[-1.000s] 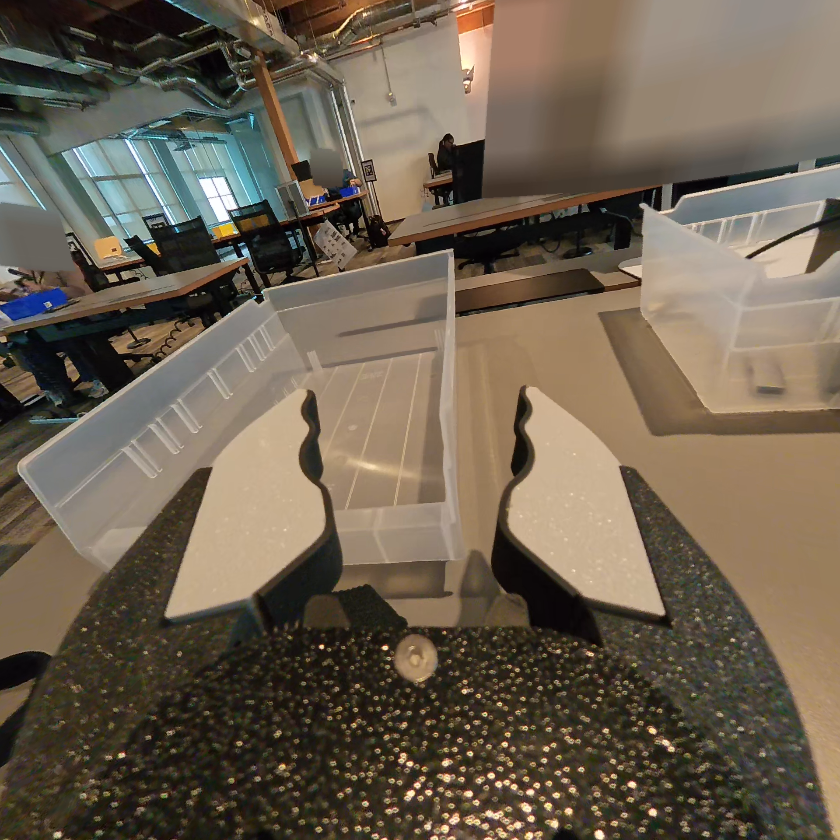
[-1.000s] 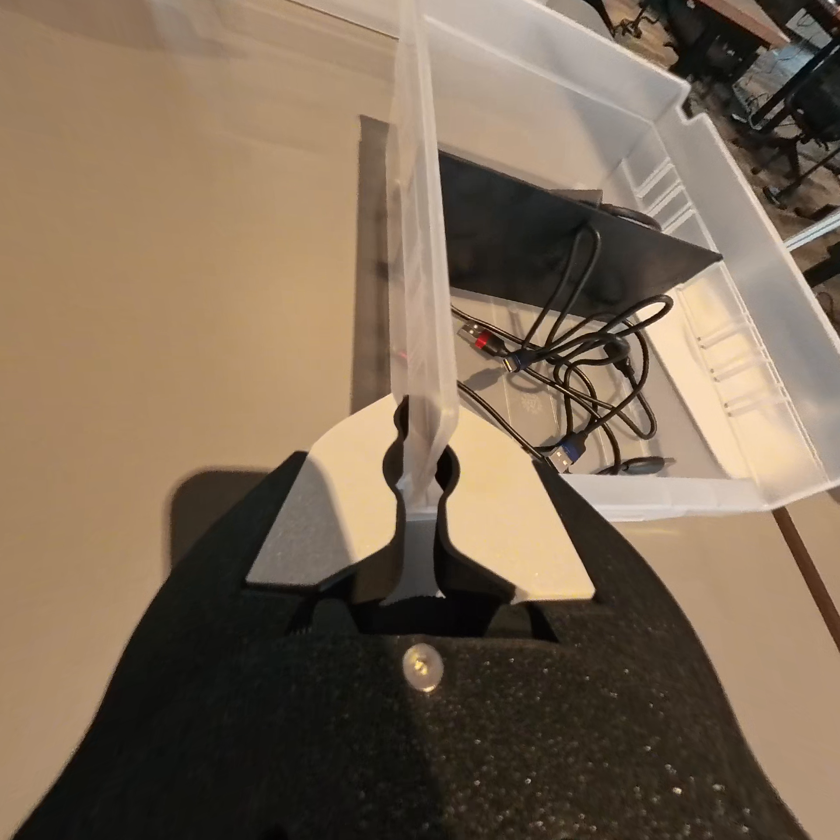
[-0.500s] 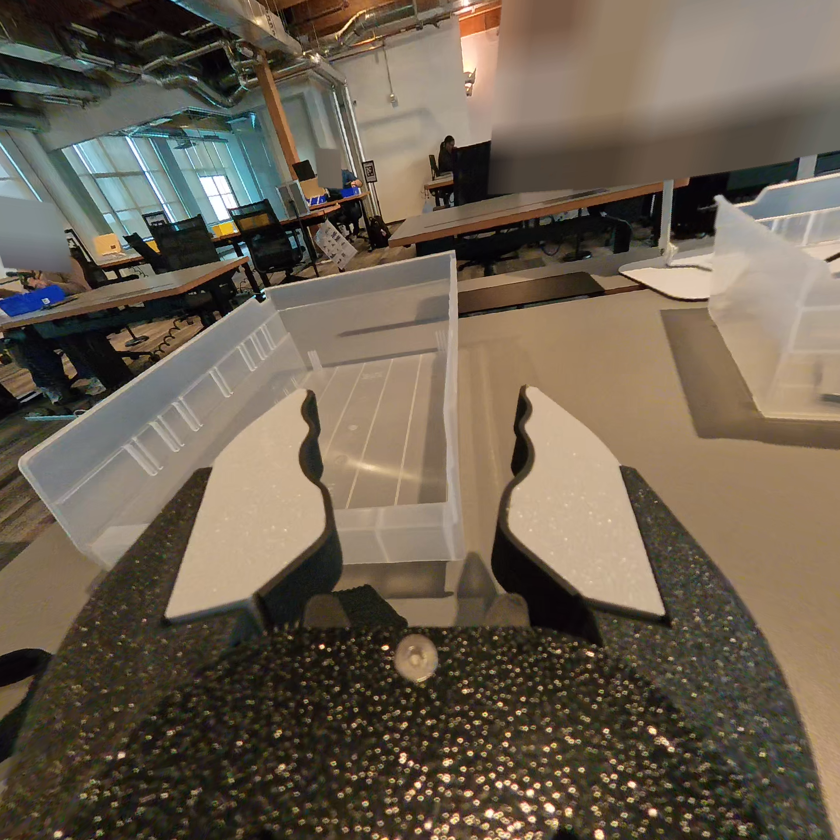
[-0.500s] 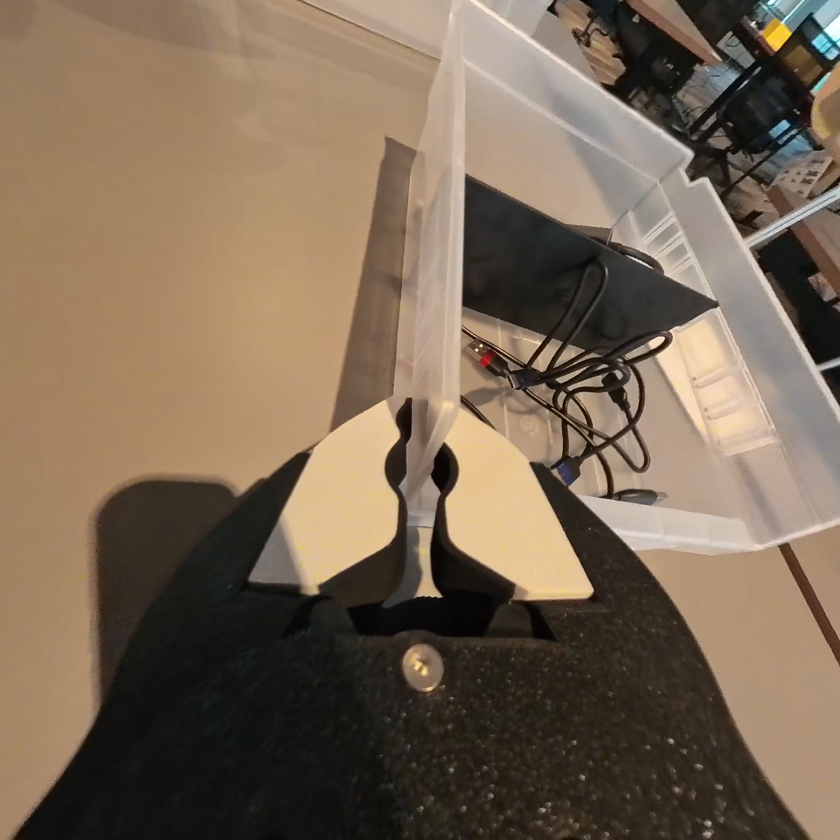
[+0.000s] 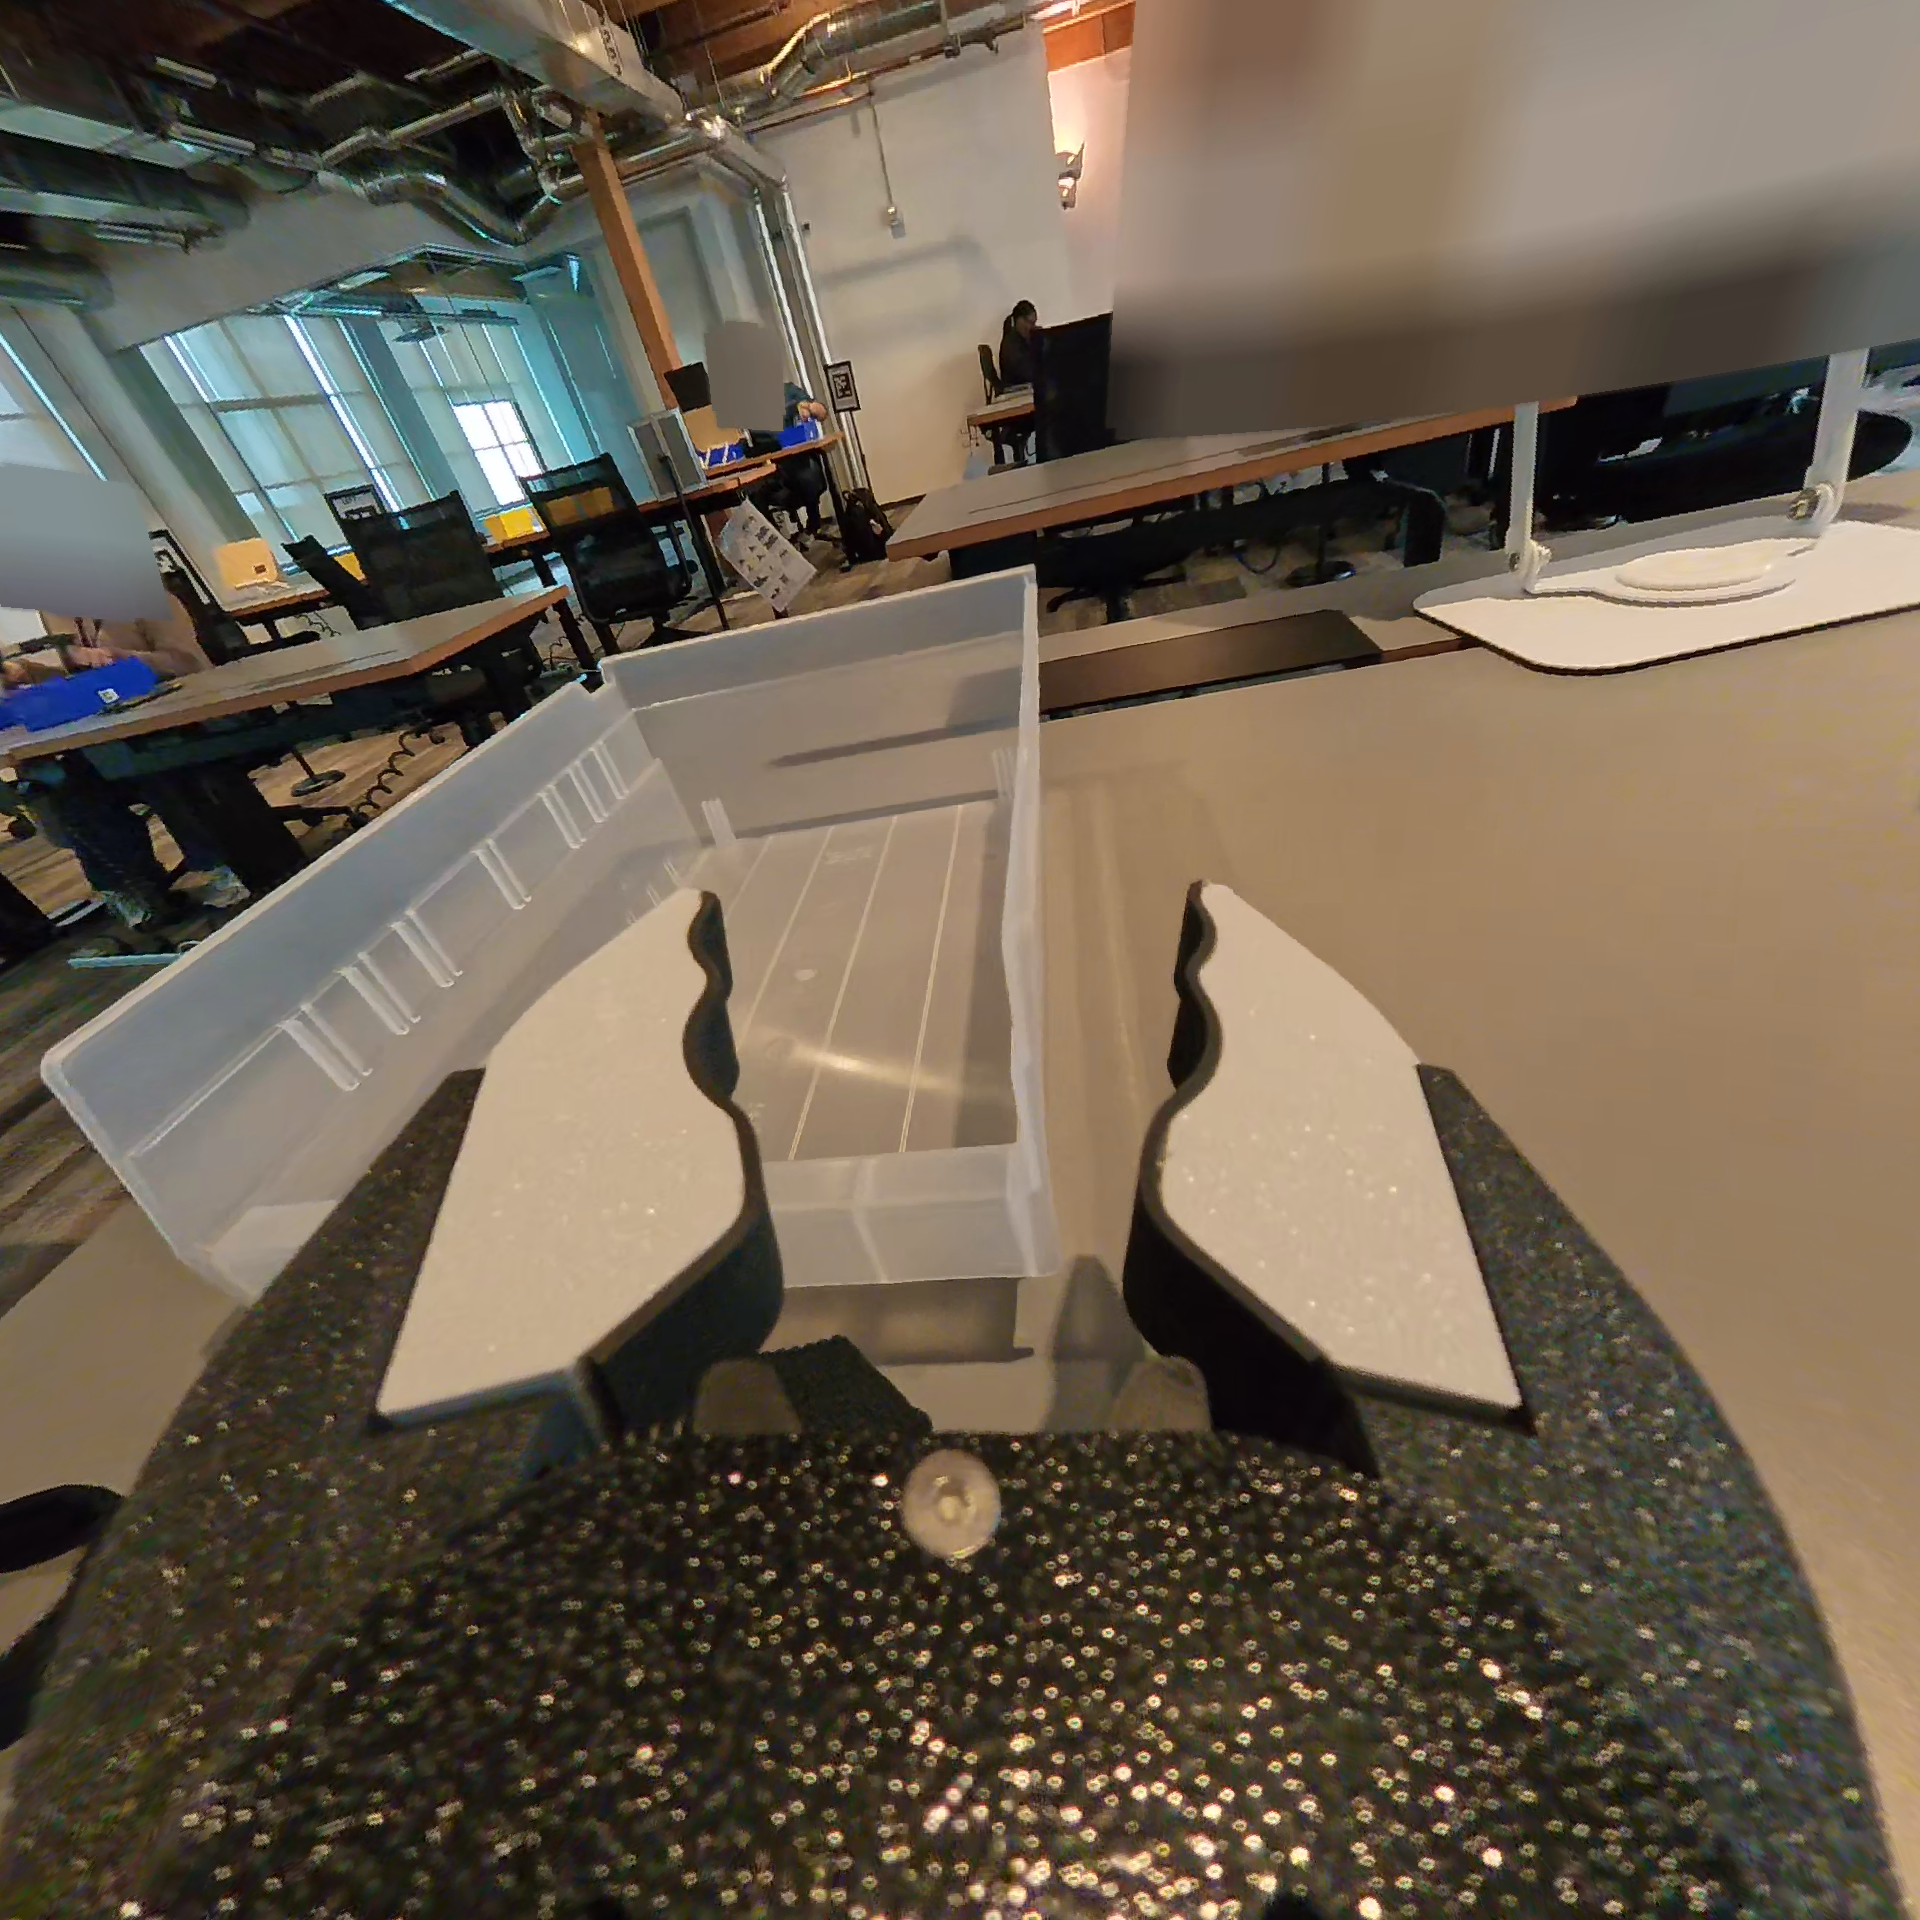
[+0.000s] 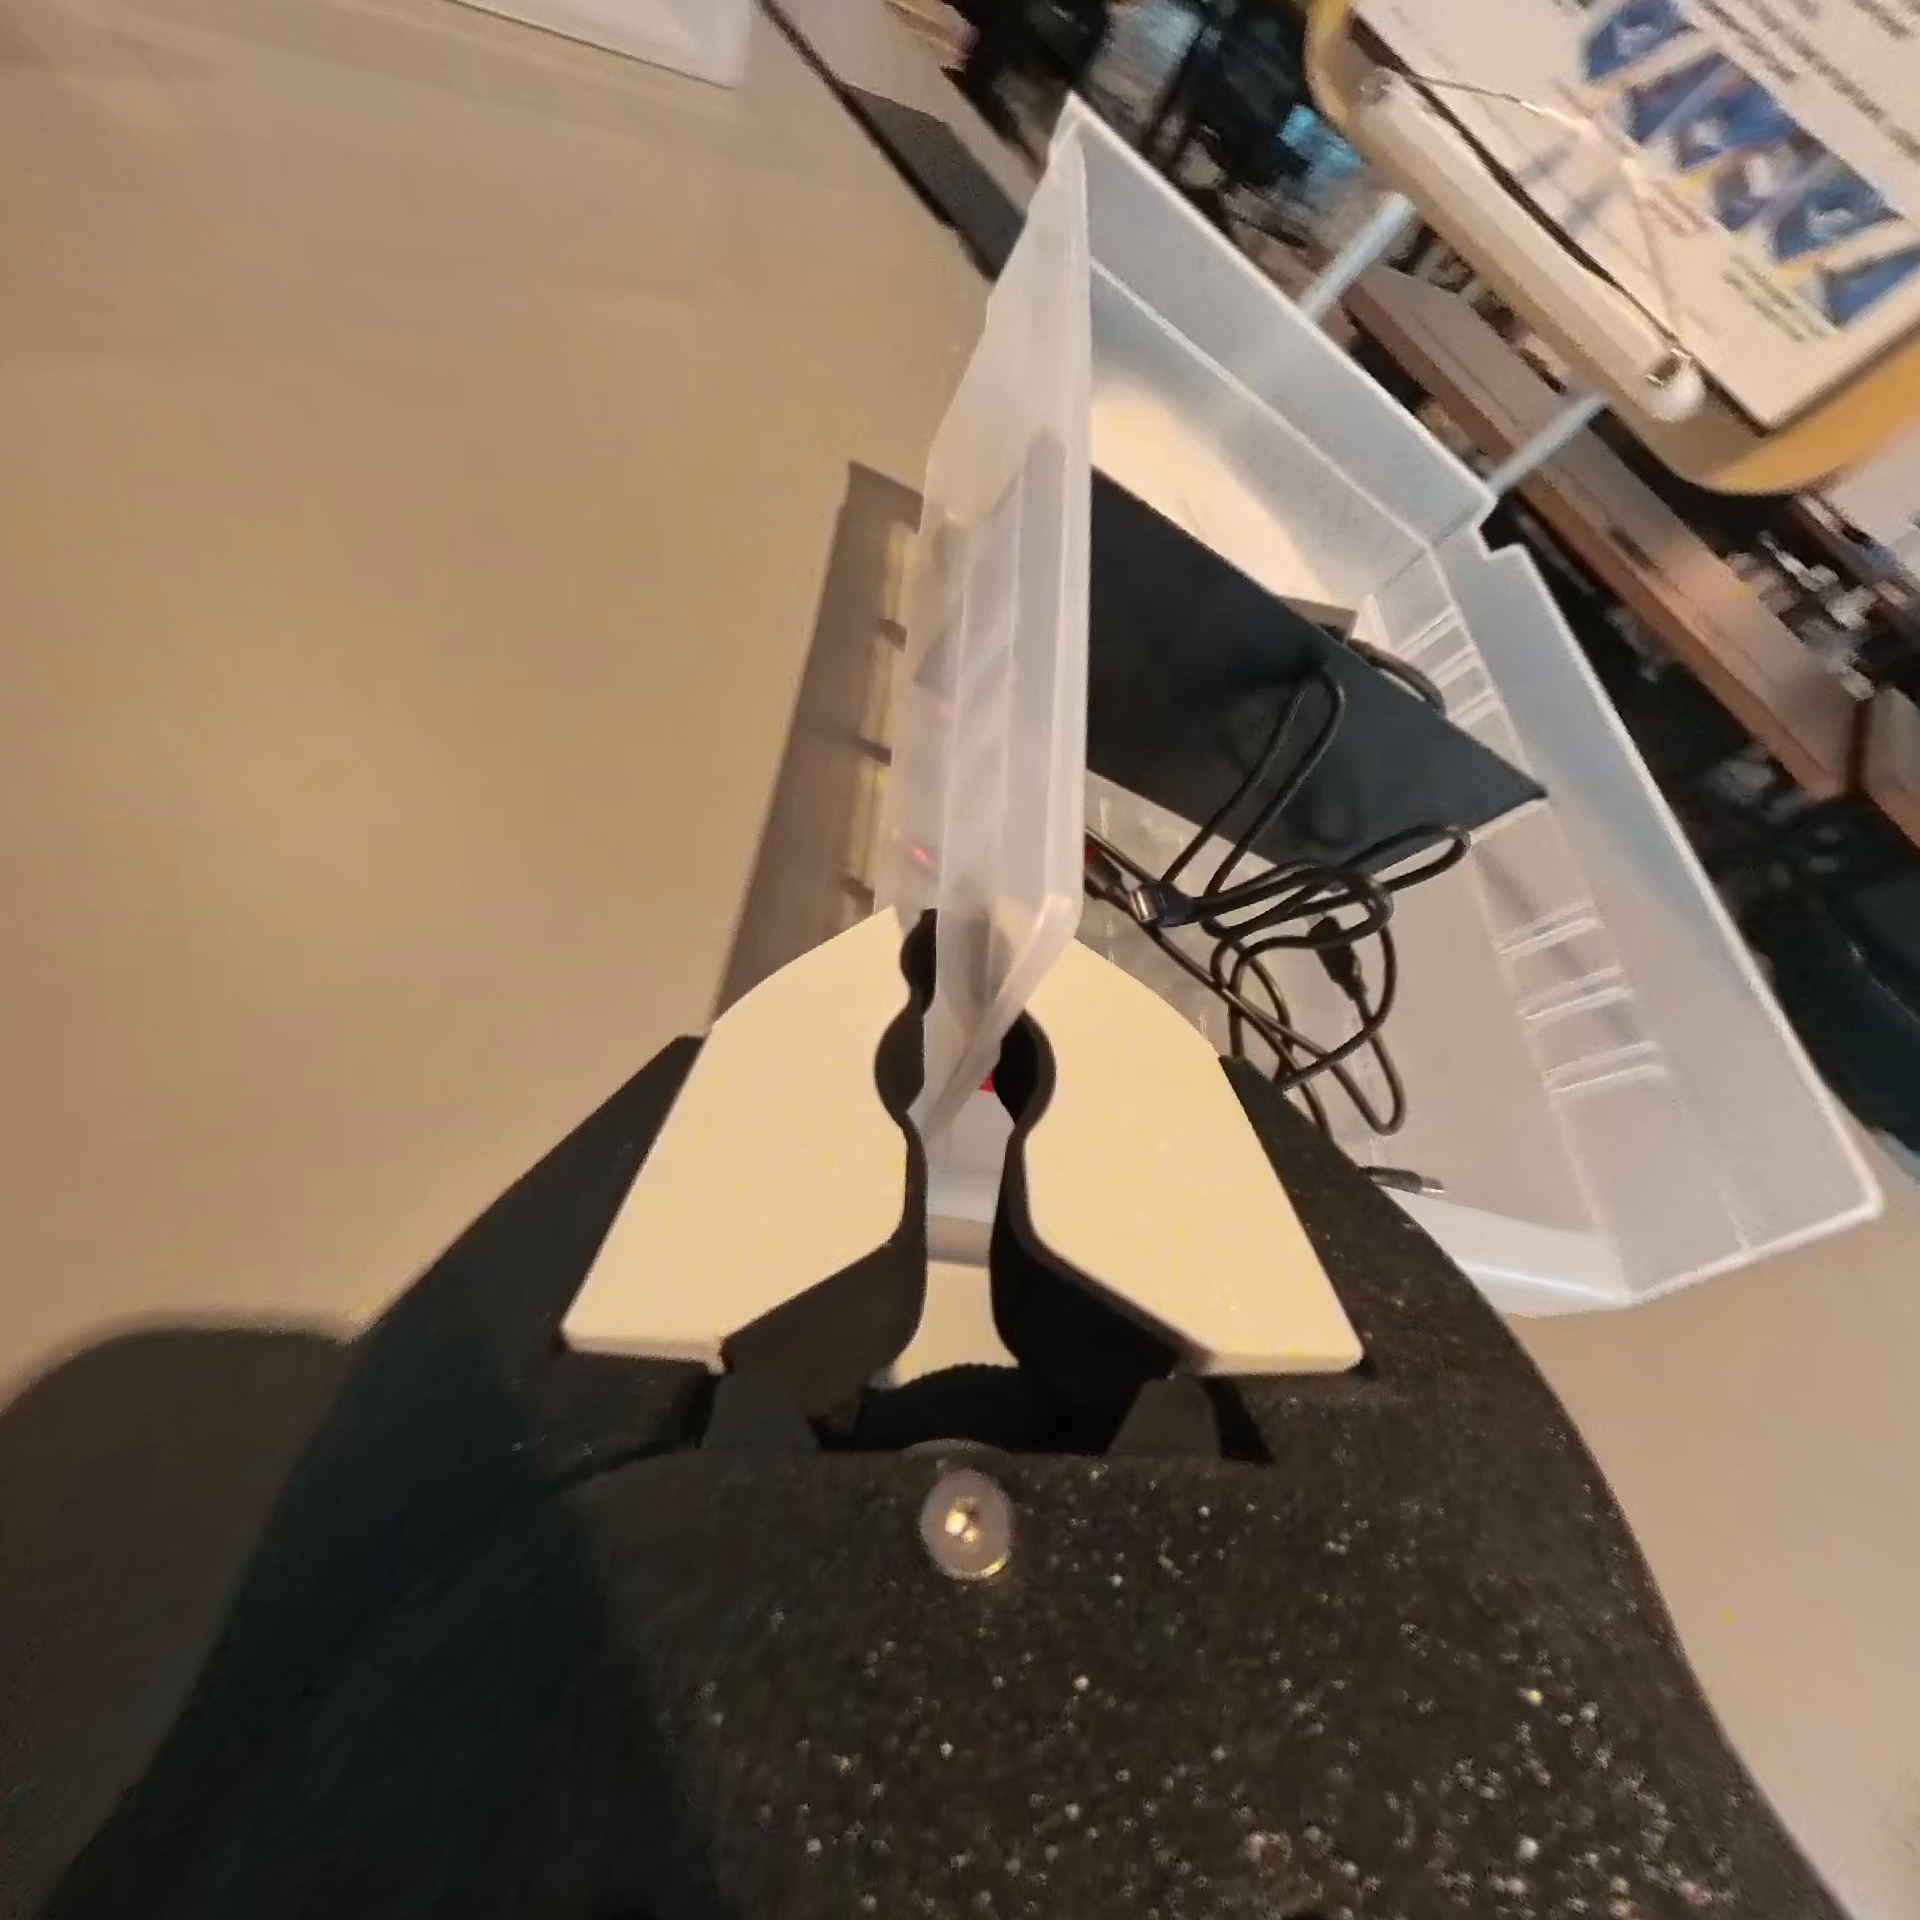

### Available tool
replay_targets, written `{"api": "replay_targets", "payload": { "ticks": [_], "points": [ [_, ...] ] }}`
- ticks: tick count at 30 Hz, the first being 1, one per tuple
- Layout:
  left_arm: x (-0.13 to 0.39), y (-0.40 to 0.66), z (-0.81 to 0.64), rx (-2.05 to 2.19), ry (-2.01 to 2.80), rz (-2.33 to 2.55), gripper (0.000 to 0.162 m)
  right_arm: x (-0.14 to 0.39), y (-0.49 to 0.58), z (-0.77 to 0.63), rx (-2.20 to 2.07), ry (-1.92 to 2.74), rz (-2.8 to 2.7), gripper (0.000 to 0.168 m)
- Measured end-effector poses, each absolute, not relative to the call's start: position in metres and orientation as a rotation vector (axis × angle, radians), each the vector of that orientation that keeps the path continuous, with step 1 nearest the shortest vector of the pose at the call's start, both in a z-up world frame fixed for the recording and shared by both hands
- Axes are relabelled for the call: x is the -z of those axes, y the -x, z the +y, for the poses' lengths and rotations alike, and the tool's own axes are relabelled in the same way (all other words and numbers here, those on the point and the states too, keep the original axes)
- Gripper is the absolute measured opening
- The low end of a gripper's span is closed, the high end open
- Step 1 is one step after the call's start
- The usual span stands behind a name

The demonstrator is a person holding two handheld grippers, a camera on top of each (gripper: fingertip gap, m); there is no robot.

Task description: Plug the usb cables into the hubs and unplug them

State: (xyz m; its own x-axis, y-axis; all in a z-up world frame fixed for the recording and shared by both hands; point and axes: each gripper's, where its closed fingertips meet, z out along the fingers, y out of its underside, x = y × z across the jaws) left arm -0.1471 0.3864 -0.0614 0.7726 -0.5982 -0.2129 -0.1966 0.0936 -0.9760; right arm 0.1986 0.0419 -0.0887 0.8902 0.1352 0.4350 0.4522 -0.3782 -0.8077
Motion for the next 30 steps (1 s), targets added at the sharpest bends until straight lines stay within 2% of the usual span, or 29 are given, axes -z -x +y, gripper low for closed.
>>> {"api": "replay_targets", "payload": {
  "ticks": [5, 16, 30],
  "points": [
    [0.063, 0.145, 0.386, 0.322, 1.482, 0.694, 0.082, 0.077, -0.222, 0.010, 0.544, 1.958, -0.183, 0.008],
    [0.063, 0.145, 0.385, 0.313, 1.479, 0.697, 0.082, 0.085, -0.256, -0.035, 0.815, 2.079, 0.235, 0.009],
    [0.064, 0.143, 0.383, 0.306, 1.476, 0.714, 0.082, 0.109, -0.267, -0.019, 0.923, 2.146, 0.322, 0.010]
  ]
}}
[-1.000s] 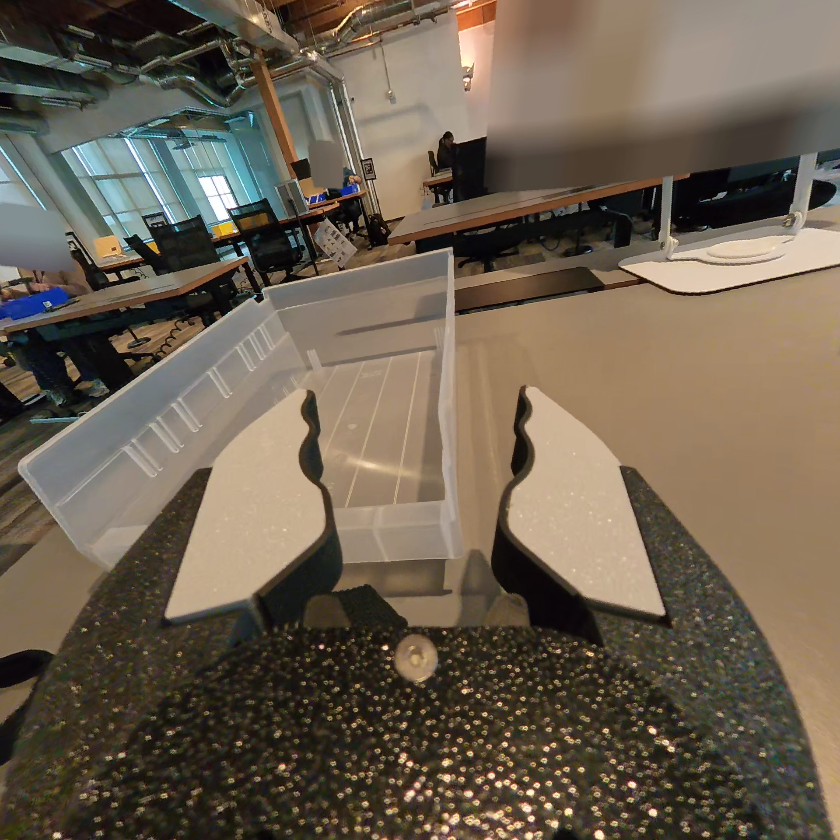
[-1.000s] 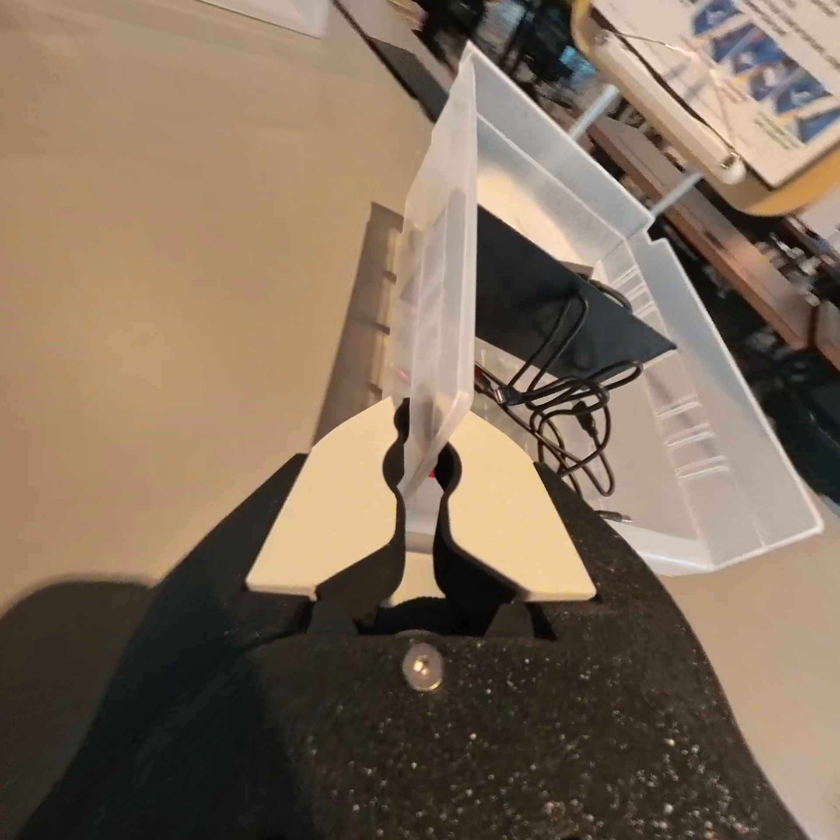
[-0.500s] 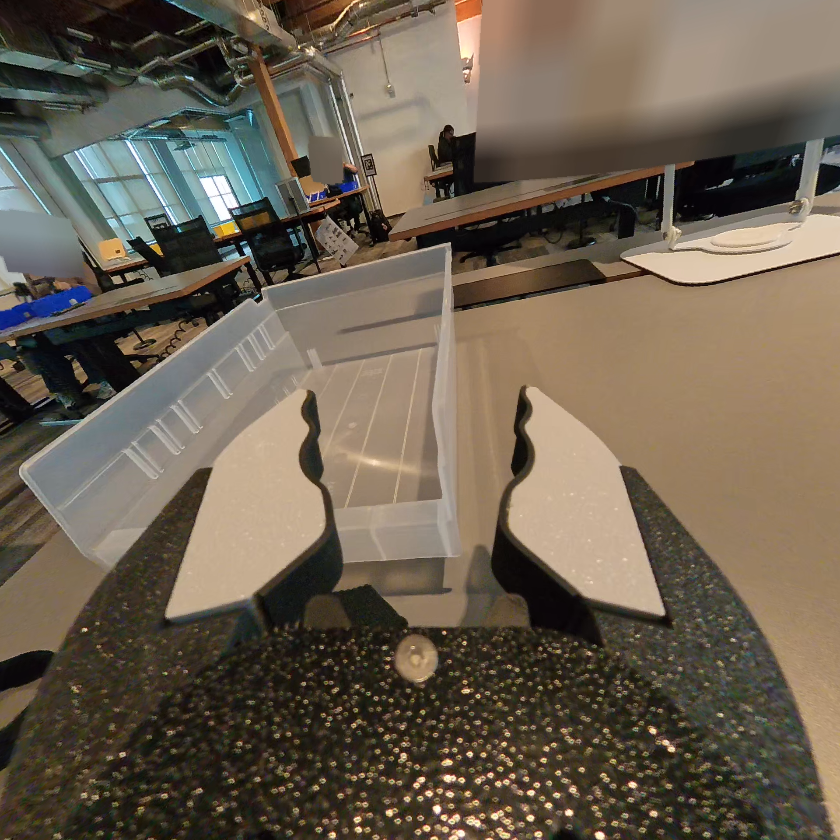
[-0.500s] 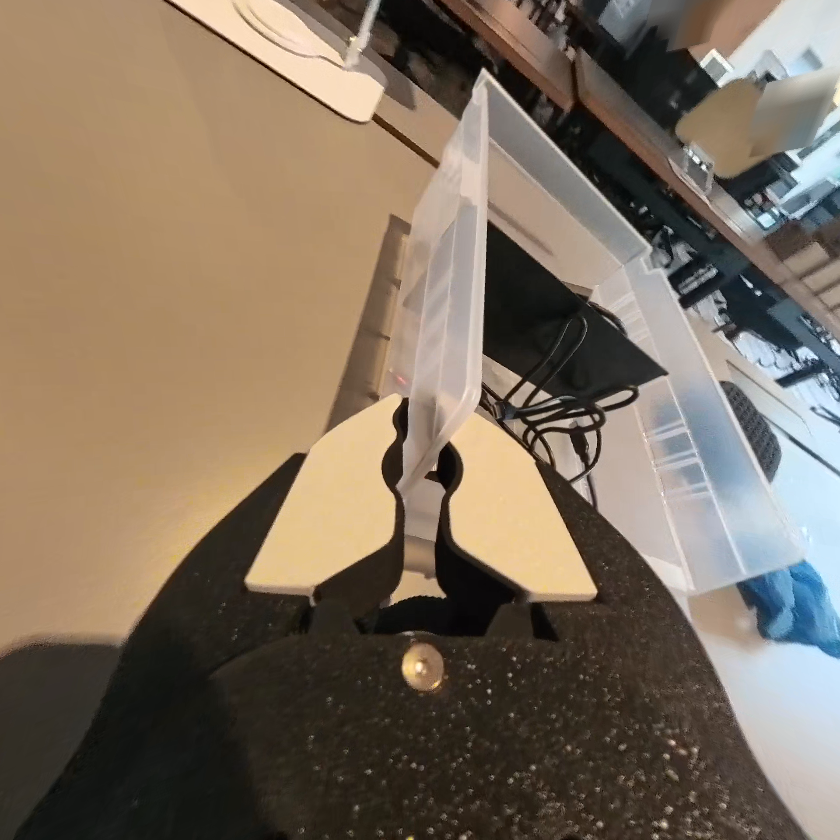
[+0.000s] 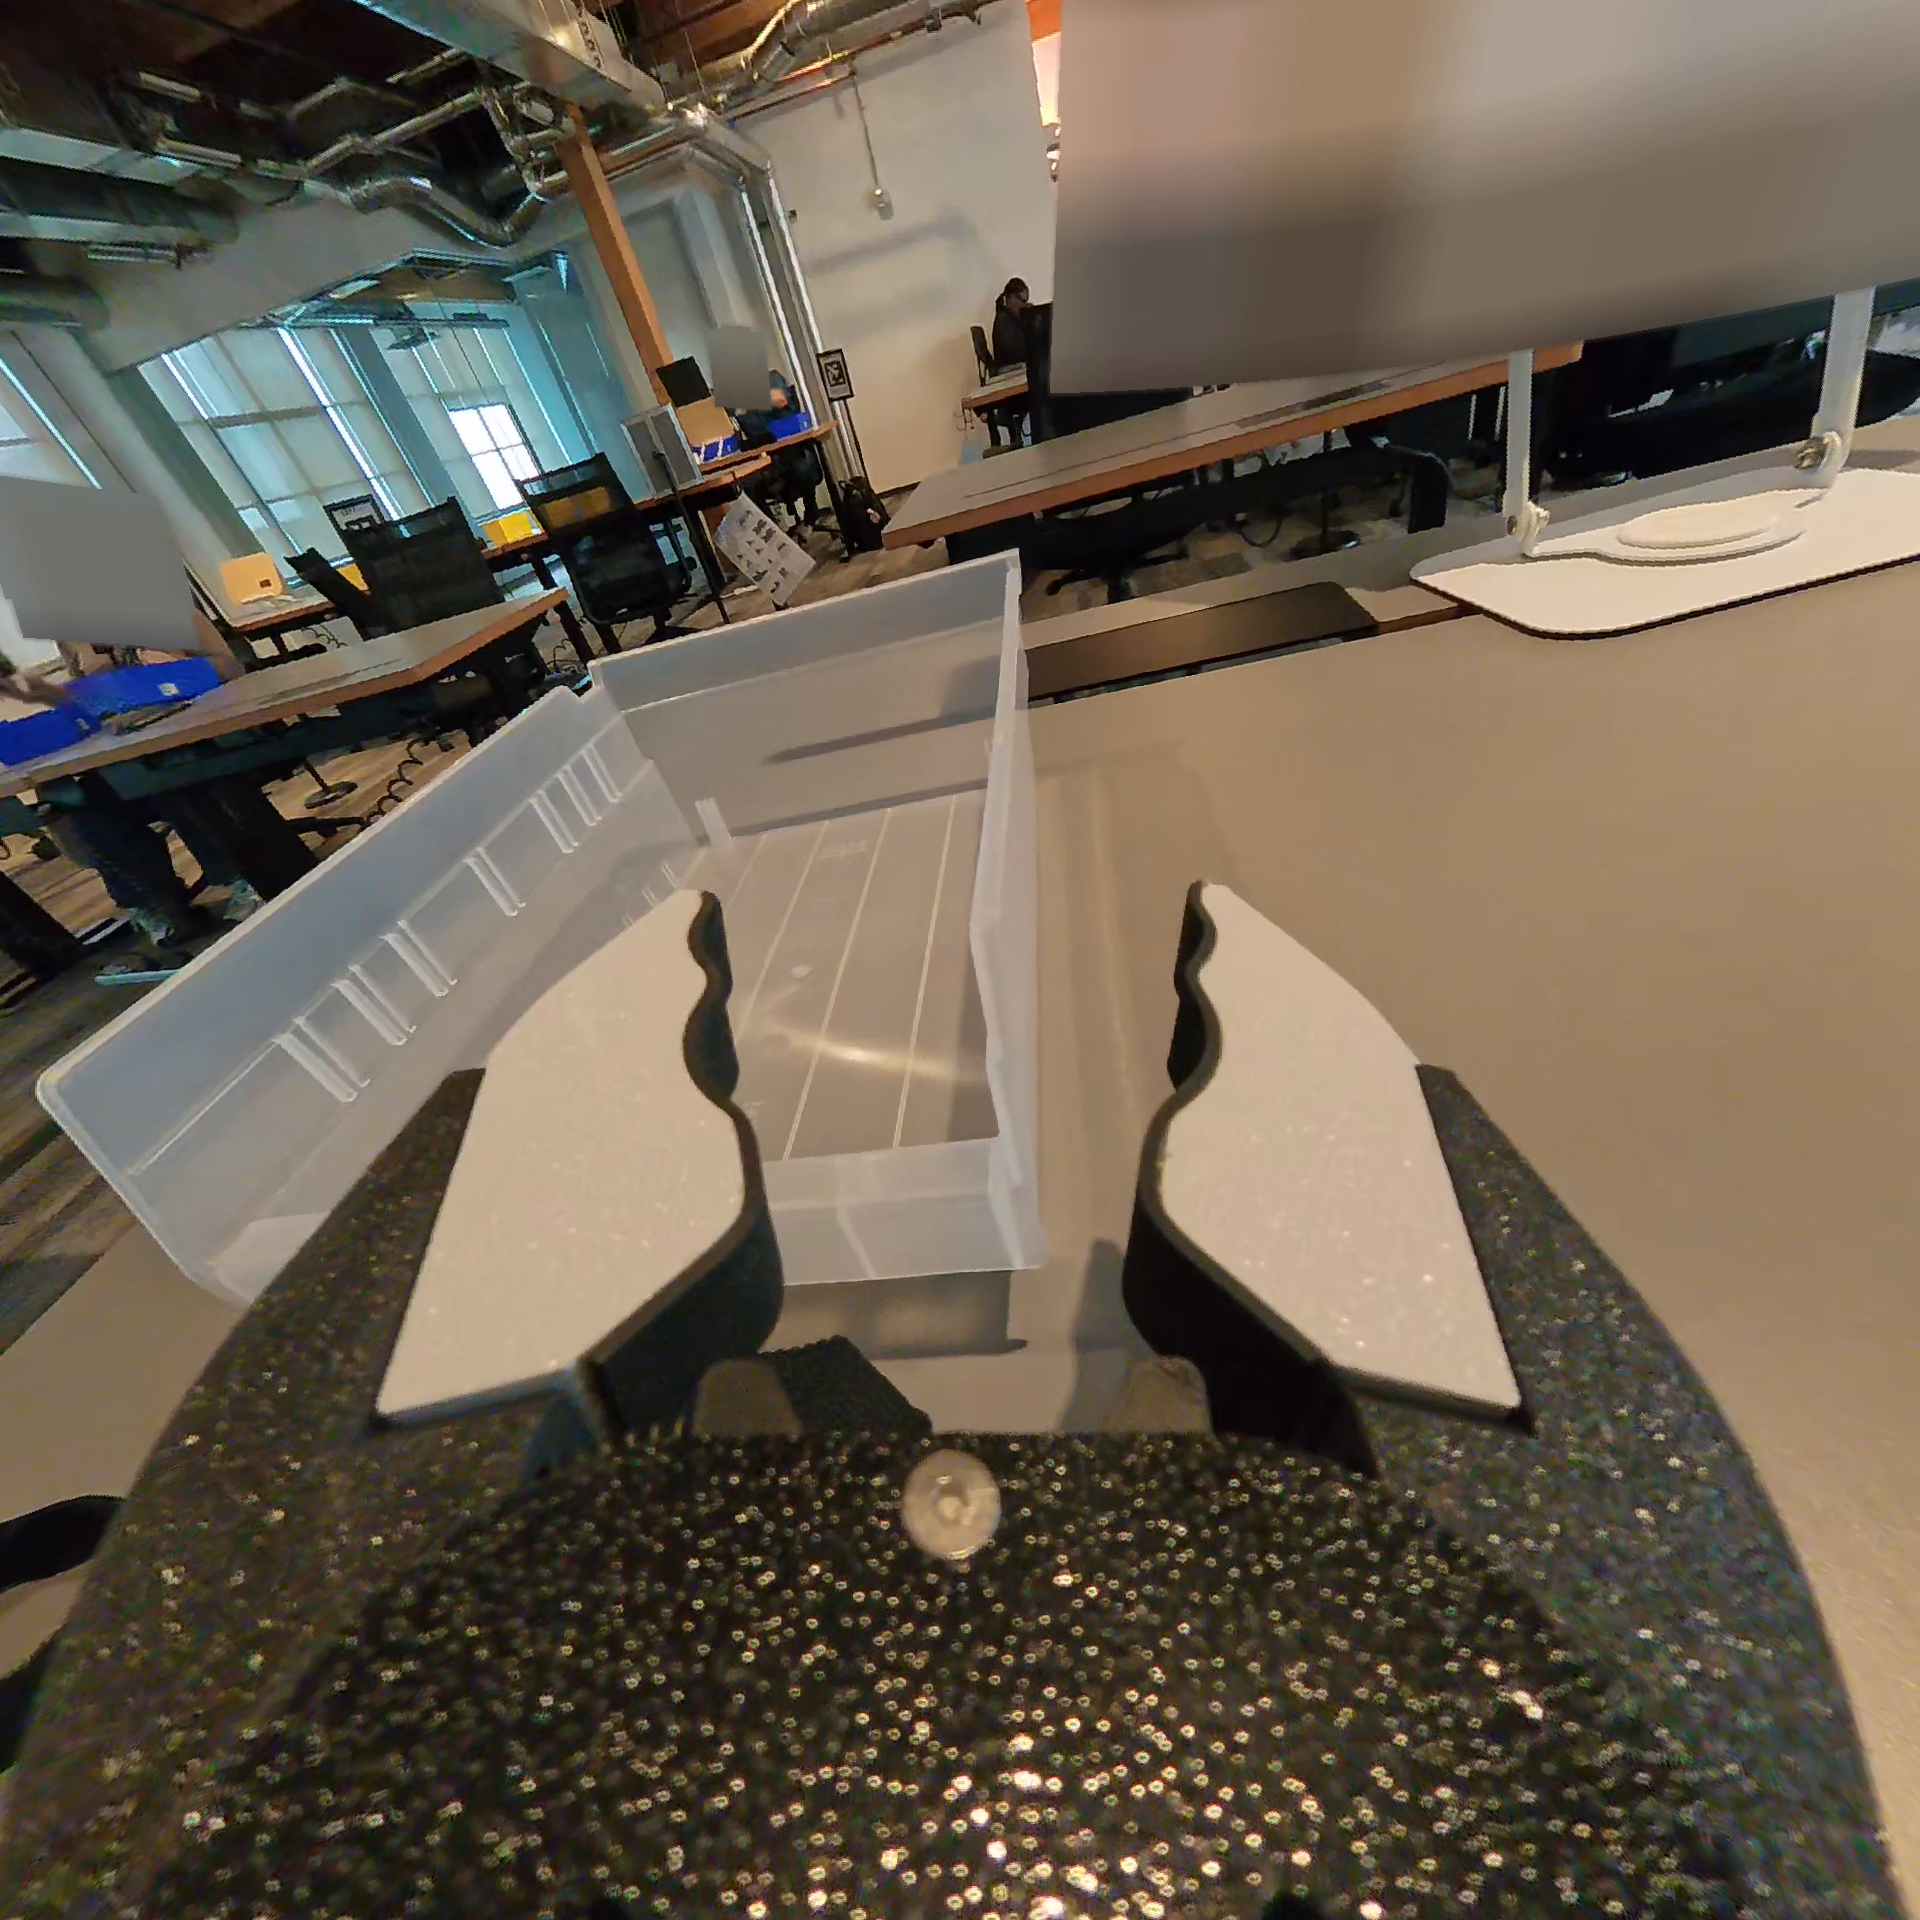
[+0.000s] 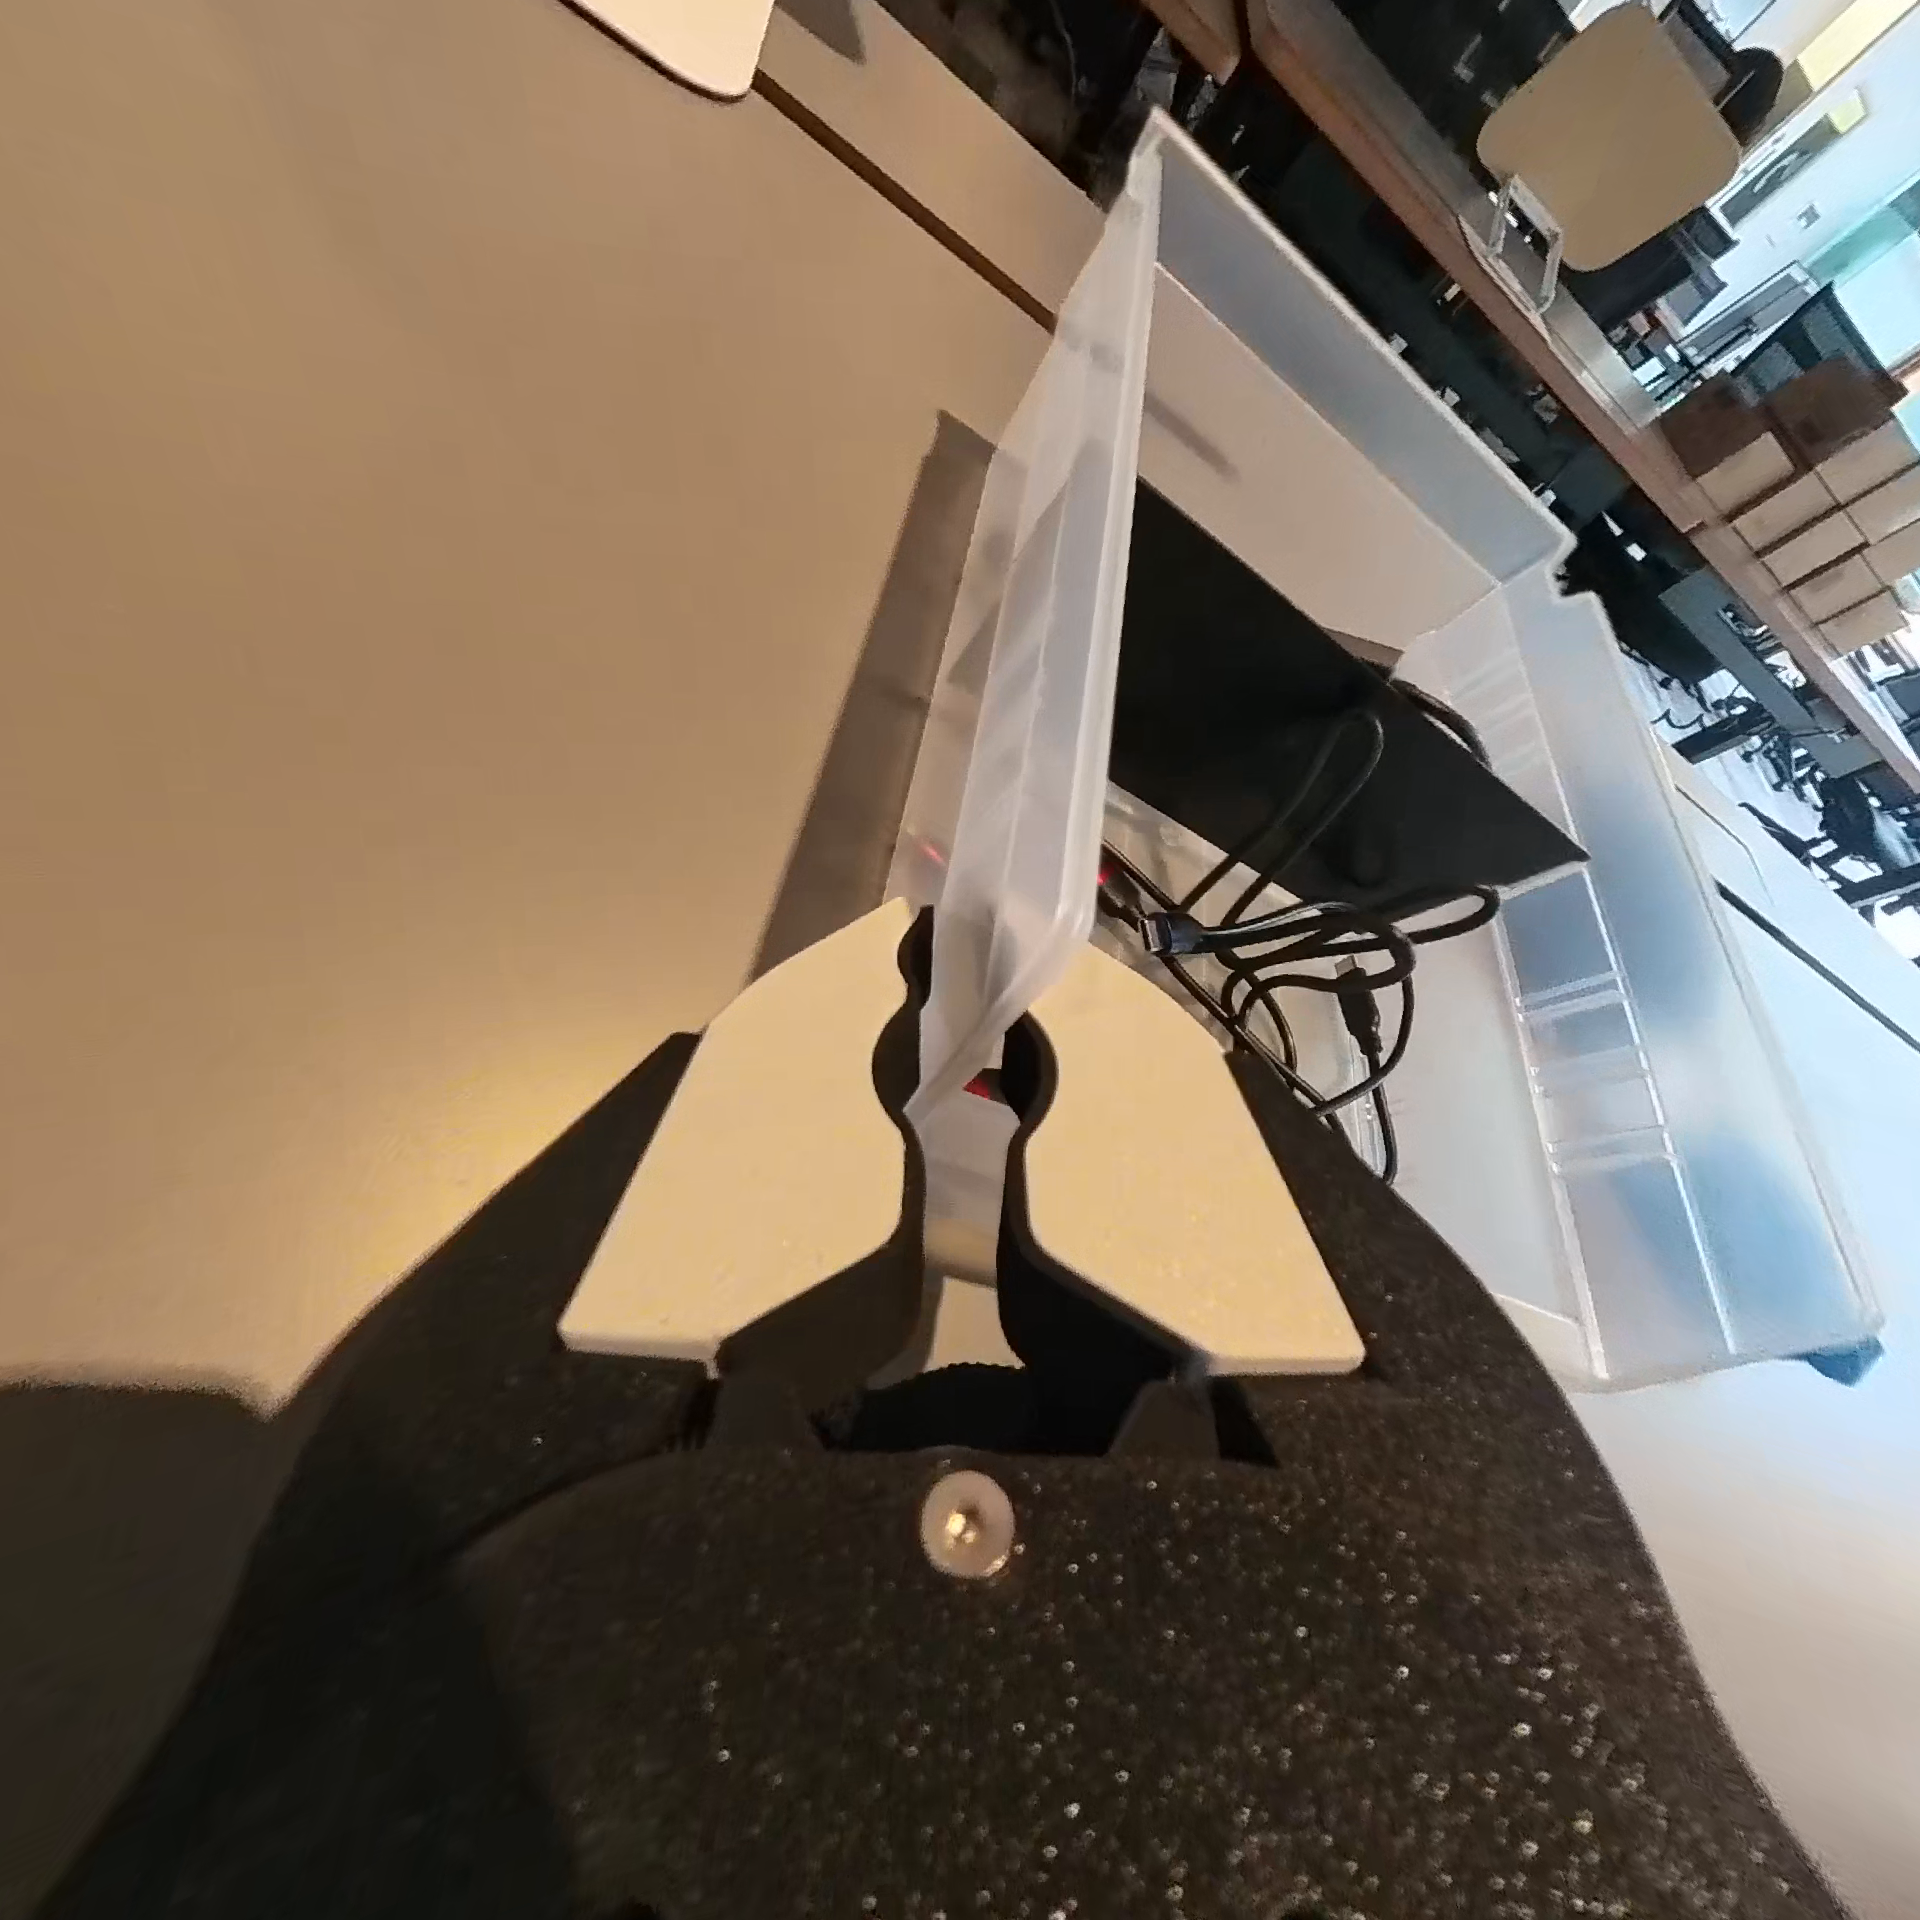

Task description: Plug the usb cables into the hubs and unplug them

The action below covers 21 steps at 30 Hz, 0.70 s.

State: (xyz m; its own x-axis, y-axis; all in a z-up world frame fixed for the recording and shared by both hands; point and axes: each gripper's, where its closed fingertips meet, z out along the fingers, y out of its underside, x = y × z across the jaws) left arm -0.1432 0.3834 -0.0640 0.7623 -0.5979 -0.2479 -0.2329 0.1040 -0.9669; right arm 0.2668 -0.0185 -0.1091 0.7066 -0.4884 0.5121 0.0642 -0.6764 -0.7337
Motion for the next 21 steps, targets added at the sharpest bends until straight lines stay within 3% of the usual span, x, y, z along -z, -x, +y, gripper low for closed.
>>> {"api": "replay_targets", "payload": {
  "ticks": [7, 11, 14, 18, 21],
  "points": [
    [0.064, 0.143, 0.383, 0.316, 1.477, 0.714, 0.082, 0.109, -0.269, -0.016, 0.932, 2.117, 0.293, 0.014],
    [0.063, 0.143, 0.382, 0.323, 1.474, 0.712, 0.082, 0.098, -0.260, -0.013, 0.777, 2.052, 0.292, 0.044],
    [0.063, 0.143, 0.382, 0.324, 1.474, 0.713, 0.082, 0.072, -0.247, -0.016, 0.649, 1.955, 0.223, 0.054],
    [0.064, 0.142, 0.382, 0.321, 1.477, 0.721, 0.082, 0.026, -0.256, -0.035, 0.535, 1.877, 0.126, 0.051],
    [0.065, 0.141, 0.382, 0.319, 1.480, 0.729, 0.082, 0.001, -0.288, -0.044, 0.408, 1.900, 0.023, 0.035]
  ]
}}
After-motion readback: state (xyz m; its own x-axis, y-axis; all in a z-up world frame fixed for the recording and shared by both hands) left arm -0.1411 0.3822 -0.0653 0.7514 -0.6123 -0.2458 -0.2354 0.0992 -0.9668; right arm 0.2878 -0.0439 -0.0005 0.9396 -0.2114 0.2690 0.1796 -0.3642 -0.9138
